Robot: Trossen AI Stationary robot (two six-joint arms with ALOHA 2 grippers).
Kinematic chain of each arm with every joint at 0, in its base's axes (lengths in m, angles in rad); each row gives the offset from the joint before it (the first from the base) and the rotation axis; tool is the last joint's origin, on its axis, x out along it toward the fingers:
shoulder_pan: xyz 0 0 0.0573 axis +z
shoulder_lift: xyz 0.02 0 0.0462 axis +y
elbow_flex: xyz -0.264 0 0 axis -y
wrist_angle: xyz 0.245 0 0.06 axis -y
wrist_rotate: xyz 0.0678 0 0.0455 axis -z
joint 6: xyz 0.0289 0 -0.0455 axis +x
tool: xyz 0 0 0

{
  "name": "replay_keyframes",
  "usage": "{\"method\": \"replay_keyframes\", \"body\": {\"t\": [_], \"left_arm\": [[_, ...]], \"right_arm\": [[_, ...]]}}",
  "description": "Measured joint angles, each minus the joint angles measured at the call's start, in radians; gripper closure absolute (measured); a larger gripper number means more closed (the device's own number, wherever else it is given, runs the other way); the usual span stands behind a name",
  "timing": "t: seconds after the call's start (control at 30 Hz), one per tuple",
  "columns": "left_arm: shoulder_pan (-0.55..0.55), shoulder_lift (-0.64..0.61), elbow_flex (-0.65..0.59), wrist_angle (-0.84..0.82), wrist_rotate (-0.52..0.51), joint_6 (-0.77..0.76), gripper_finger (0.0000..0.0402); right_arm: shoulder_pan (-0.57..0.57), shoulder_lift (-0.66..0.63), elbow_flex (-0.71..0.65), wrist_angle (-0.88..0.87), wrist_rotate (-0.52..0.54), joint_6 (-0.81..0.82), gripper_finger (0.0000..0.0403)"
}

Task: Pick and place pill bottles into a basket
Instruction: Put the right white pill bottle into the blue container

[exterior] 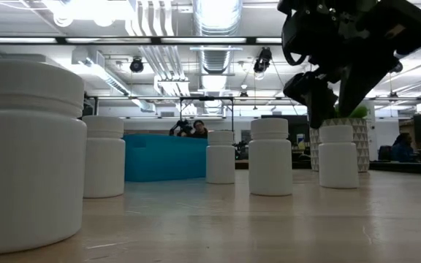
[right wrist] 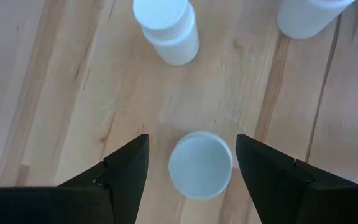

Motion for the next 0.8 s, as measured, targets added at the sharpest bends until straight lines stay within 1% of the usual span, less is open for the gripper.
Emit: {"method": "replay_keyframes", "body": {"t": [0.2, 0.53, 0.8], "left_arm": [[0.000, 0.000, 0.000, 0.000, 0.000, 0.000, 0.0402], [0.000, 0.000, 0.000, 0.000, 0.000, -0.009, 0.0402], [0.000, 0.000, 0.000, 0.000, 0.000, -0.024, 0.0402]], "right_arm": [[0.000, 0.022, -0.001, 0.011, 0.004, -0.004, 0.0170], [0.000, 0.162, 0.046, -0.009, -0.001, 0.000, 0.0170], [0.000, 0.162, 0.065, -0.038, -0.002, -0.002, 0.0170]]}}
